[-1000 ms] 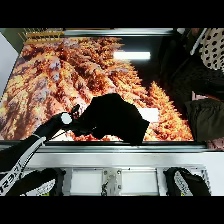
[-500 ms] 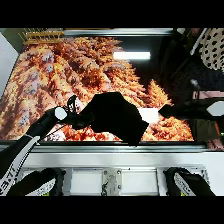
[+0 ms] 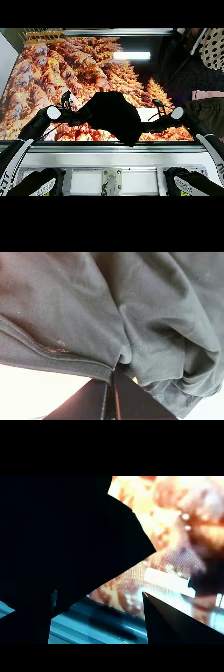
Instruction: Fold the clothes and pants, and hang the long-sleeved shirts on hangers.
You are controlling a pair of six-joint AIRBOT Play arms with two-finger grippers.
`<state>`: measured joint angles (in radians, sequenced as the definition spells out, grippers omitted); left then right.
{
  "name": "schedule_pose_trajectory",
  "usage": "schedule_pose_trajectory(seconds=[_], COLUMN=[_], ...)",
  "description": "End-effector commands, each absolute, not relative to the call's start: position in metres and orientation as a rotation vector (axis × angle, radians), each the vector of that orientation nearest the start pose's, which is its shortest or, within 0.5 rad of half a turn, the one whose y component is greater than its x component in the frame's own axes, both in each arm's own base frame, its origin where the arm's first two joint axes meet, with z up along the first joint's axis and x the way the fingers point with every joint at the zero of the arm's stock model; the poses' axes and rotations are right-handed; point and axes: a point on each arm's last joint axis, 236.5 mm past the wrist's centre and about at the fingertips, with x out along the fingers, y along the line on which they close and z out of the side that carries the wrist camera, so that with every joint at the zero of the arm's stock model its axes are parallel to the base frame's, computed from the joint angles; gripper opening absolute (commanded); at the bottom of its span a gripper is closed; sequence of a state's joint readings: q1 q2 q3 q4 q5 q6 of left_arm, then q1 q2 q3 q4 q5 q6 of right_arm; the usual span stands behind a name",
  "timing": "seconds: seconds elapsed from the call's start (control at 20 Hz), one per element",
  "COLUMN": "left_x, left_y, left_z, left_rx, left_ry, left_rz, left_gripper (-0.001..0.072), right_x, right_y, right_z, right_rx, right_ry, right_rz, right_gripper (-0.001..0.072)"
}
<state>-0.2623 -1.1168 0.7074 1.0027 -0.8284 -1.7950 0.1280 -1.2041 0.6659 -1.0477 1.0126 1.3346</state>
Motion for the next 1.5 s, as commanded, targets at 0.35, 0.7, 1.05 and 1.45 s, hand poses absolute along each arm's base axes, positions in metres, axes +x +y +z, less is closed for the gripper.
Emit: schedule_pose_trajectory(seconds=[0.35,0.7,1.05,1.45], left_x=[0.302,0.319,0.338,0.225], left_y=[-0.177,-0.164,-0.089,-0.087], left_z=[-0.043,-0.002,0.279,0.446], left_rx=[-0.624,-0.602,-0.585,-0.517], left_ry=[1.314,1.22,0.499,0.052], left_rz=[-0.204,-0.253,-0.297,-0.385], left_gripper=[0.001,0.001,0.001,0.001], right_x=[0.261,0.315,0.365,0.288], right_y=[0.182,0.172,0.073,0.058], right_z=[-0.116,-0.046,0.242,0.36], right_rx=[0.326,0.257,0.104,0.171], right_ry=[1.497,1.289,0.607,0.286], right_rz=[0.454,0.484,0.33,0.256], right_gripper=[0.0577,0.0018,0.0017,0.0017])
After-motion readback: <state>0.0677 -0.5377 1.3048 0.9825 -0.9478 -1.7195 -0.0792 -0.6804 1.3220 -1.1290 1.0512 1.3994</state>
